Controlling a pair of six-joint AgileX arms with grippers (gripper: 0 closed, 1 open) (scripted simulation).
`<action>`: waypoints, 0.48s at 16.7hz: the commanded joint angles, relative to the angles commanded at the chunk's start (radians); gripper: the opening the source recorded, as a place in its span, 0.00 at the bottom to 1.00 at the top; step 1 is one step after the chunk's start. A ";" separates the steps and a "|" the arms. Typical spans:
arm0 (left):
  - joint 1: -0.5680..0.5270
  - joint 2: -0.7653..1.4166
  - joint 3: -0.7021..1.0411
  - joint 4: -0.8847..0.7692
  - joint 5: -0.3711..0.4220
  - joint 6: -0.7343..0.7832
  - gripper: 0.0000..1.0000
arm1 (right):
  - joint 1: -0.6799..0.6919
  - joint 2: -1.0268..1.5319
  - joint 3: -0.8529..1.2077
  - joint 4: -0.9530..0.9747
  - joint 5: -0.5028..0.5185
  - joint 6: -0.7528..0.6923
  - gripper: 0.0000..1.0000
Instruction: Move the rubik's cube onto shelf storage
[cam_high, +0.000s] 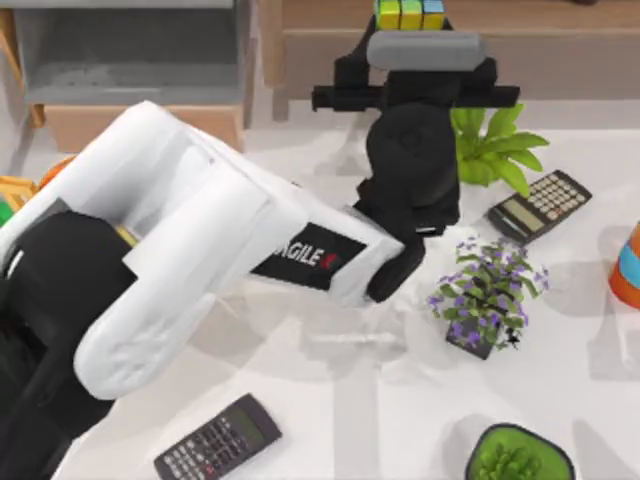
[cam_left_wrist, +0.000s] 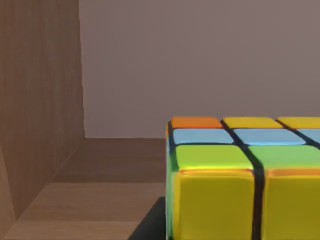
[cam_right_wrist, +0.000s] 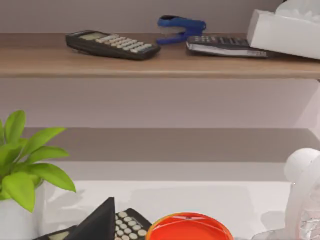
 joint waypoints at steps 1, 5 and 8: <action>0.006 0.007 0.022 -0.011 0.004 -0.003 0.00 | 0.000 0.000 0.000 0.000 0.000 0.000 1.00; 0.045 0.063 0.176 -0.096 0.036 -0.020 0.00 | 0.000 0.000 0.000 0.000 0.000 0.000 1.00; 0.081 0.125 0.314 -0.185 0.071 -0.034 0.00 | 0.000 0.000 0.000 0.000 0.000 0.000 1.00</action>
